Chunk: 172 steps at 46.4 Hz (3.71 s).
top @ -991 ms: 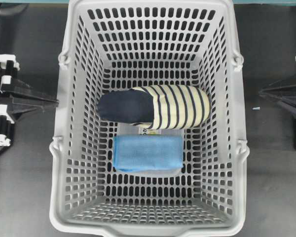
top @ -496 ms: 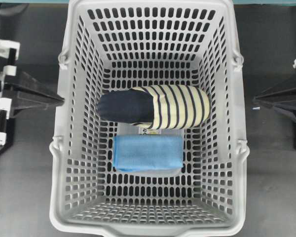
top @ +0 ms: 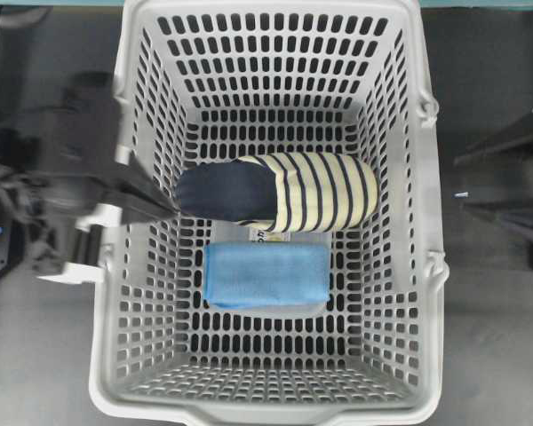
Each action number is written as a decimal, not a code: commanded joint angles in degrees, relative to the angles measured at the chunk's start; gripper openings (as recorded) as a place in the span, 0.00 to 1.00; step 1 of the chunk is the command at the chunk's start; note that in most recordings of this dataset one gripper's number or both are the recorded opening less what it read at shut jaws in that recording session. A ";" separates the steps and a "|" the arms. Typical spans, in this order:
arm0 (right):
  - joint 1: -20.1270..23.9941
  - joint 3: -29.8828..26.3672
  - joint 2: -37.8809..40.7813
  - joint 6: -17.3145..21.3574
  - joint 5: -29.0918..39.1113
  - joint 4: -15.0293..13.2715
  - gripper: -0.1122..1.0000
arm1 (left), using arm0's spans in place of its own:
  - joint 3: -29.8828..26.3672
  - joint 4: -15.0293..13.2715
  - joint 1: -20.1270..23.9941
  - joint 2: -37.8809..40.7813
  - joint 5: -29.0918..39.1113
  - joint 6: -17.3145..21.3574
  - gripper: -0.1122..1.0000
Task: Pick up the blue cloth from the shopping basket with the left arm.
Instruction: 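Move the open left gripper down into the basket over the blue cloth, then close the left gripper on the edge of the blue cloth, then lift the blue cloth upward out of the basket with the left gripper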
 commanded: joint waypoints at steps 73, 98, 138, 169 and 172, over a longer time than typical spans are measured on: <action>0.18 0.88 -0.35 1.49 -5.71 0.26 0.80 | -7.82 0.26 -3.08 35.24 -2.99 -6.24 0.90; 0.26 1.58 -1.58 1.58 -5.98 0.26 0.80 | -9.05 0.26 -3.16 33.93 -2.81 -5.45 0.22; 0.26 2.55 -3.25 1.67 -6.24 0.26 0.80 | -28.56 0.35 -0.26 18.90 16.35 -5.27 0.22; 0.18 2.64 -3.25 1.67 -7.03 0.26 0.80 | -28.39 0.35 0.18 18.81 16.44 -5.19 0.22; 0.18 2.64 -3.25 1.67 -7.03 0.26 0.80 | -28.39 0.26 0.18 18.81 16.35 -5.19 0.22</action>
